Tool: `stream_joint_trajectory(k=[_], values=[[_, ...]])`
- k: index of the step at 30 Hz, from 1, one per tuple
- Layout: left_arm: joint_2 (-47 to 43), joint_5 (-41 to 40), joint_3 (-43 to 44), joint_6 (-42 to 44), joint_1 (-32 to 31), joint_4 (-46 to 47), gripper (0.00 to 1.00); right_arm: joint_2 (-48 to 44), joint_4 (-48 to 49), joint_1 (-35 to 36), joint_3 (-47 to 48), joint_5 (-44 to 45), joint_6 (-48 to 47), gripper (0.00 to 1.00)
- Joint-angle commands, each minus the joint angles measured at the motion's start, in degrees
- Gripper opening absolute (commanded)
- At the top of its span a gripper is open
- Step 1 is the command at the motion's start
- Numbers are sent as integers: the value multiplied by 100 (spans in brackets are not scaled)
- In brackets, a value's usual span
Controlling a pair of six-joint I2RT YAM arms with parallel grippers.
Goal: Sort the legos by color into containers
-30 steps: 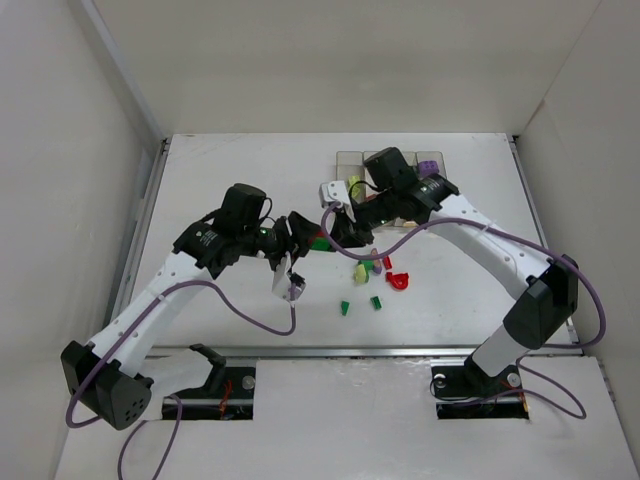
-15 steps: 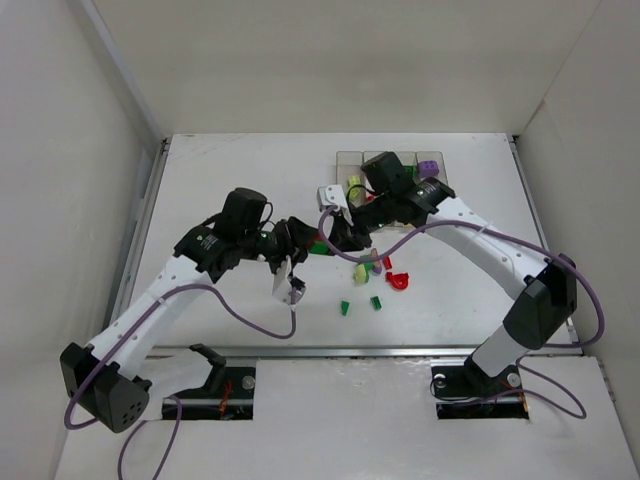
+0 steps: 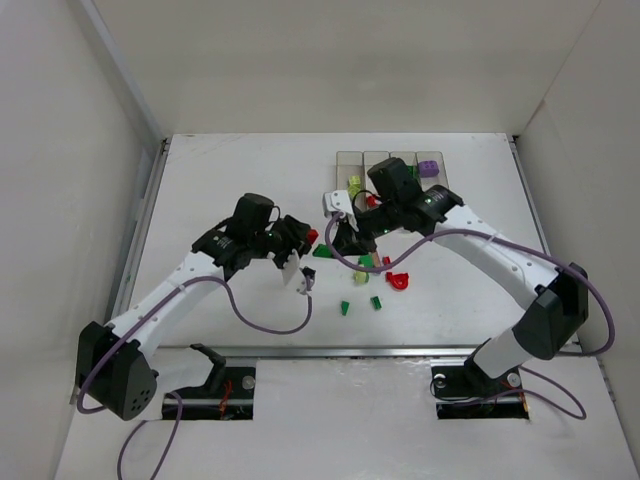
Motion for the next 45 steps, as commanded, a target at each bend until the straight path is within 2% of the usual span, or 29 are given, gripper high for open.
stream_joint_trajectory(k=[1,8,10,11,13,14,15,16,17,19,21,24,30,41,43,44,45], values=[[-51,-60,36,-349,37,279,0,-137,199,33,0,-244,31,0],[-183,-60,36,-535,90,279,0,-14,85,-213,0,-244,31,0],[-236,-60,-16,-657,90,279,0,-14,189,-492,0,-87,372,0],[-236,-60,-17,-771,90,279,0,-14,556,-634,-61,54,635,0],[-289,-60,-17,-947,90,279,0,-14,1128,-941,-166,466,1741,0],[-289,-60,-17,-1070,90,279,0,-14,1487,-1256,-254,1260,2250,0],[-289,-8,-17,-1236,90,375,0,-14,2100,-1425,-385,1642,2716,0],[-289,54,-17,-1603,90,532,0,-14,2341,-1565,-386,2020,3469,0],[-289,54,-17,-1816,90,621,0,-14,2535,-1750,-447,3016,3885,0],[-227,54,-17,-2203,90,832,0,231,2721,-1804,-326,3910,4842,0],[-157,54,-17,-2678,90,1096,0,477,2722,-1856,-141,4883,5163,0],[-104,54,-17,-3056,90,1280,0,917,2722,-1909,70,5764,5602,0],[-43,107,-17,-3320,90,1395,0,1225,3073,-2252,-70,6462,6515,0],[370,221,36,-3874,90,1888,0,1875,3196,-2305,158,6251,6035,1],[450,221,106,-3936,90,1949,0,1954,3144,-2305,211,6199,6034,9],[511,282,106,-3936,90,1949,0,2025,3143,-2305,211,6199,6034,18],[563,344,176,-3997,142,2010,0,2025,3091,-2357,211,6260,6034,43]])
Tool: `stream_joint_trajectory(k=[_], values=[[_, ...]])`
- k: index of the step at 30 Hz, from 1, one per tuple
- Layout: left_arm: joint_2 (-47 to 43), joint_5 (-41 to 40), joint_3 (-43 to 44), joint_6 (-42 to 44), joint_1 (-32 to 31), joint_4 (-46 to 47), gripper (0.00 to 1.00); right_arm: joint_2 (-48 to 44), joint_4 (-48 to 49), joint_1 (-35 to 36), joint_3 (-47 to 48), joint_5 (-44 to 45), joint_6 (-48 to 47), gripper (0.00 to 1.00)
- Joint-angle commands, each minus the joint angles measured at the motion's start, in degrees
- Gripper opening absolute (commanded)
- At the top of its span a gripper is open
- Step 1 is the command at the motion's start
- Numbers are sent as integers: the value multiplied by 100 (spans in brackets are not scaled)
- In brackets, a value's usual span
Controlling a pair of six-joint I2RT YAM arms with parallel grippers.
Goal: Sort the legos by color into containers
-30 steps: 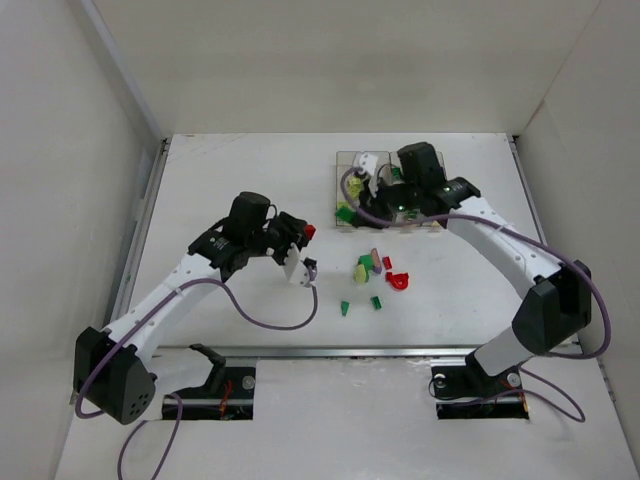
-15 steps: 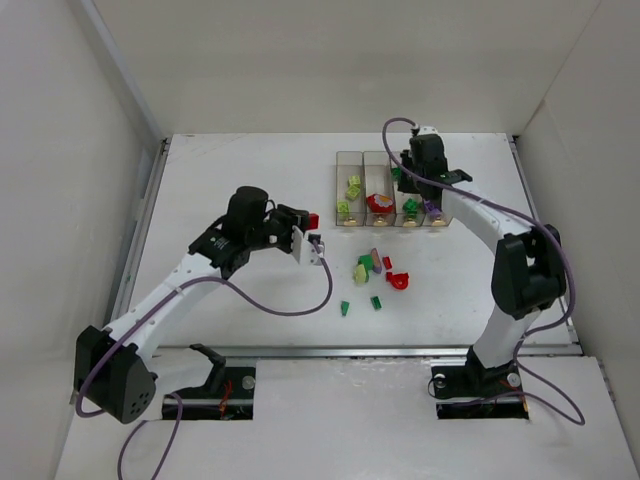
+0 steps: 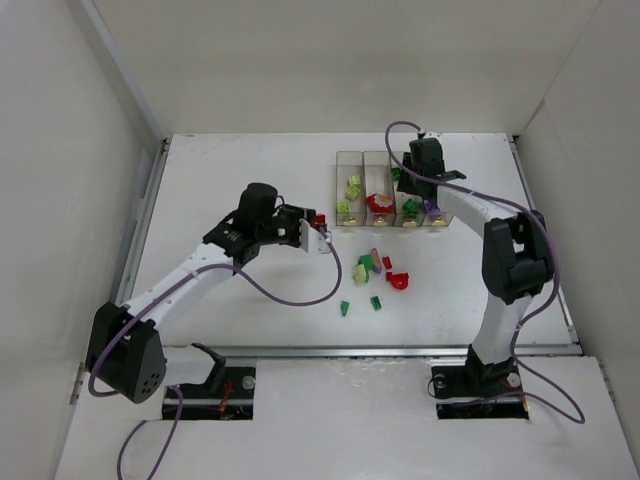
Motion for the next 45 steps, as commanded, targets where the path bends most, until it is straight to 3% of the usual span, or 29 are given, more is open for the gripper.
stream_joint_trajectory(k=[1,2,5,7,10,13,14,15,17,18,20,21,22,27,37,43,44,45], values=[[42,281,183,-295,66,367,0,28,177,-2,347,73,-68,55],[42,333,244,-347,66,428,0,28,177,-2,347,125,-121,66],[94,447,245,-348,66,429,0,-77,177,-2,469,73,-322,80],[42,553,297,-348,66,429,0,-192,177,77,470,-146,-813,85],[-203,886,219,-182,66,569,0,-621,239,218,532,-795,-1946,85],[-415,1141,61,55,66,919,0,-1315,239,288,313,-2821,-2973,87],[-537,1212,-18,135,66,999,0,-1491,169,227,234,-4237,-3143,88],[-591,1273,-19,205,66,1061,0,-1658,168,122,85,-4904,-3249,88],[-652,1388,-19,319,66,1202,0,-1958,168,121,22,-5960,-3250,89],[-653,1388,-19,398,-12,1202,0,-1959,168,69,22,-6905,-3250,89],[-653,1336,42,548,-100,1202,0,-1889,168,69,22,-7833,-2996,100],[-653,1336,42,705,-101,1202,0,-1810,168,69,22,-8586,-2908,100],[-705,1336,95,776,-153,1202,0,-1714,168,156,170,-8820,-2820,100],[-706,1388,147,953,-215,1202,0,-1502,168,481,242,-9401,-2854,100],[-933,1274,148,1006,-373,1097,0,-1326,168,921,479,-9745,-2855,99],[-987,1151,95,1006,-426,1158,0,-1212,168,1044,584,-9639,-2740,86],[-987,1151,95,1006,-426,1158,0,-1159,168,1105,584,-9639,-2671,81],[-1039,1151,43,1006,-426,1158,0,-1159,168,1106,654,-9639,-2618,69]])
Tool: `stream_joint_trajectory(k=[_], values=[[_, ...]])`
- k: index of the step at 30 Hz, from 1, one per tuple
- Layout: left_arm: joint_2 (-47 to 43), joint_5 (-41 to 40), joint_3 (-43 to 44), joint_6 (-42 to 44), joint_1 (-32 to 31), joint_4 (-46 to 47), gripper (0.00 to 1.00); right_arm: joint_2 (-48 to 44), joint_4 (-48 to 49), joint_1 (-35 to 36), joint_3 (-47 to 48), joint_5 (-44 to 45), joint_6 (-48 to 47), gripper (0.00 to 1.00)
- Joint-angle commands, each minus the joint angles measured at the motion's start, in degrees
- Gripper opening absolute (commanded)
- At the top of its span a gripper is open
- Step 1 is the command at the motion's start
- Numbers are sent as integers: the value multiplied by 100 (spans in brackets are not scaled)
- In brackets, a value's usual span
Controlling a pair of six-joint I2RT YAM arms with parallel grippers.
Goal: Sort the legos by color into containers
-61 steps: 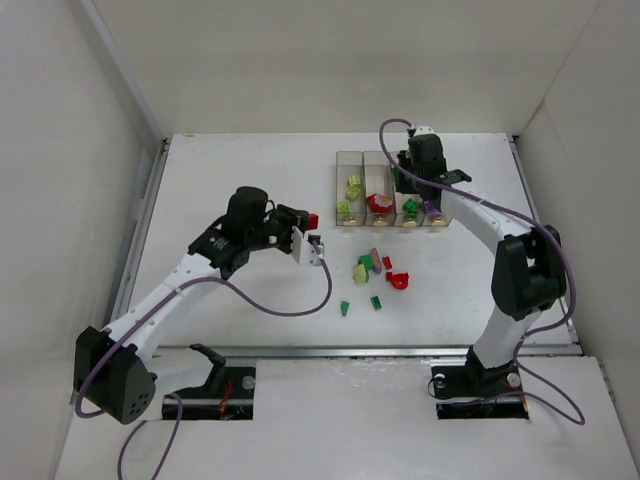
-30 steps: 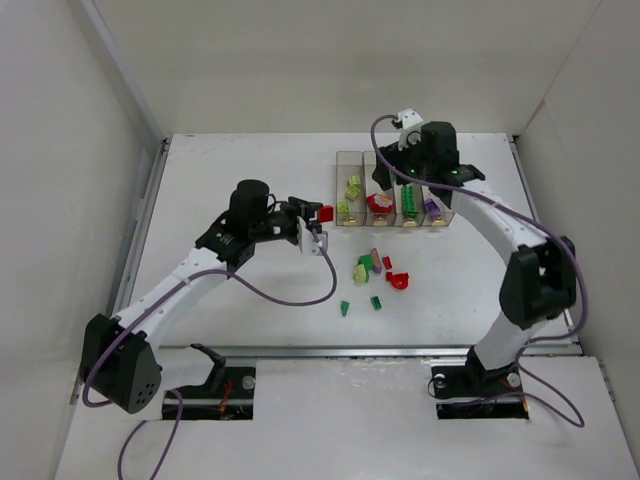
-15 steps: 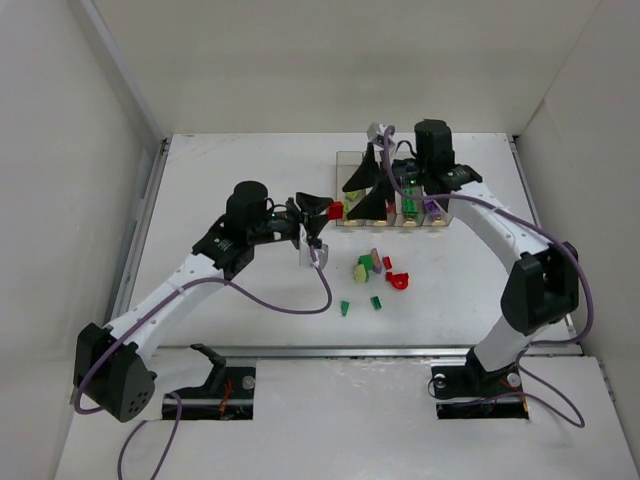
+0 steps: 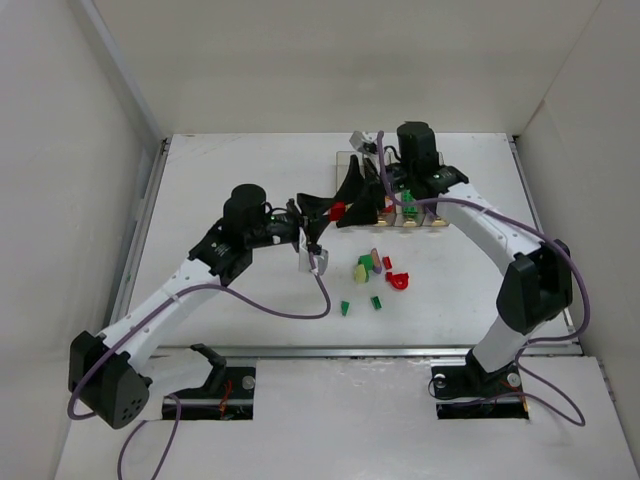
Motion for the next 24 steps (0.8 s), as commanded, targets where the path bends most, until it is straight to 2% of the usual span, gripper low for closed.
stream_joint_trajectory(k=[1,3,4,6,7,8,9,11,12,13,24], values=[[-233,56,45,0,-35,164,0,137,164,89,342,-252,95,61],[-233,56,-8,0,-35,164,0,138,164,89,395,-252,157,47],[-285,4,-8,0,-35,164,0,138,164,89,395,-191,157,36],[-286,3,-8,0,-35,164,0,138,164,89,395,-129,209,23],[-286,-49,-69,0,-35,164,0,138,164,89,395,-129,209,10],[-338,-50,-70,0,-35,164,0,138,164,89,395,-59,262,4],[-338,-50,-122,0,-35,164,9,190,164,89,395,20,262,0],[-338,-110,-122,0,-35,112,43,190,164,89,395,213,324,0],[-338,-111,-183,0,-35,111,82,190,164,89,343,275,376,0],[-338,-163,-184,0,-35,33,100,190,164,89,342,336,376,0],[-444,-410,-360,-53,-35,-29,100,242,164,-34,289,706,482,0]])
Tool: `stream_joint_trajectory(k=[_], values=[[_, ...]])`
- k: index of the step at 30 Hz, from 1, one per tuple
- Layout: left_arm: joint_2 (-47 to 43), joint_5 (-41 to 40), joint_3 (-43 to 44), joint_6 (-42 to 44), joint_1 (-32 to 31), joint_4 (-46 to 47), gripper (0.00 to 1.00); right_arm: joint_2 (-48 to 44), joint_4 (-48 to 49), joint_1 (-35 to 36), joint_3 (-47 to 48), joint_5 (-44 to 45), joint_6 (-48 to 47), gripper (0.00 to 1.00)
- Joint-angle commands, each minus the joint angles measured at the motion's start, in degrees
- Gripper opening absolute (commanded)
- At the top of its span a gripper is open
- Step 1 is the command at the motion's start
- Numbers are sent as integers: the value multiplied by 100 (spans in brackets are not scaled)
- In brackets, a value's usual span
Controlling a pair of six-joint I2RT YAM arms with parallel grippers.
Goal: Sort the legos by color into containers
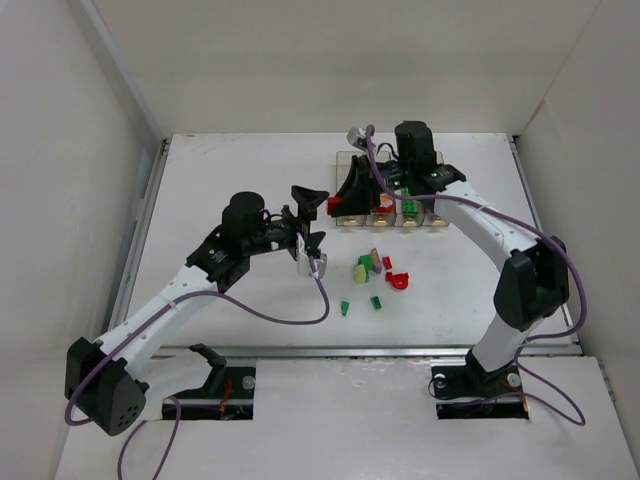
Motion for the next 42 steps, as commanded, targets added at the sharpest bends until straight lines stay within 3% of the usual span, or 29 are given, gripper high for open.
stream_joint_trajectory(k=[1,4,7,8,12,15,19,23,24,25,28,30,31,36,42], values=[[-199,10,-60,-44,-30,106,100,62,166,-45,154,135,23,0],[-199,-42,-60,-97,-30,158,100,62,166,-97,154,538,128,0],[-199,-43,-60,-97,-30,159,100,-9,166,-168,92,2503,591,0],[-199,-104,-112,-97,-30,159,100,-9,166,-168,92,4119,838,0],[-199,-157,-113,-255,-82,159,100,254,-150,-220,232,7412,1420,0],[-147,-289,-113,-317,-83,159,100,597,-229,-220,365,8613,1570,0],[-146,-473,-166,-387,-83,159,100,1001,-177,-273,777,9021,1570,0],[-199,-535,-218,-545,-83,264,100,1335,-229,-326,1216,9145,1570,21],[-199,-535,-218,-545,-83,264,100,1388,-229,-378,1270,9093,1570,29],[-199,-596,-271,-545,-83,264,100,1467,-229,-379,1322,9092,1570,53],[-199,-658,-271,-598,-83,264,100,1538,-291,-379,1499,8856,1272,83],[-252,-658,-271,-598,-83,264,100,1538,-291,-379,1569,8566,1148,89],[-252,-658,-271,-598,-83,264,100,1538,-291,-379,1621,8513,1026,97],[-305,-711,-324,-730,-83,326,100,1135,-396,-317,1622,8687,840,100],[-305,-816,-324,-931,-83,440,100,142,-151,-317,806,9171,735,100]])
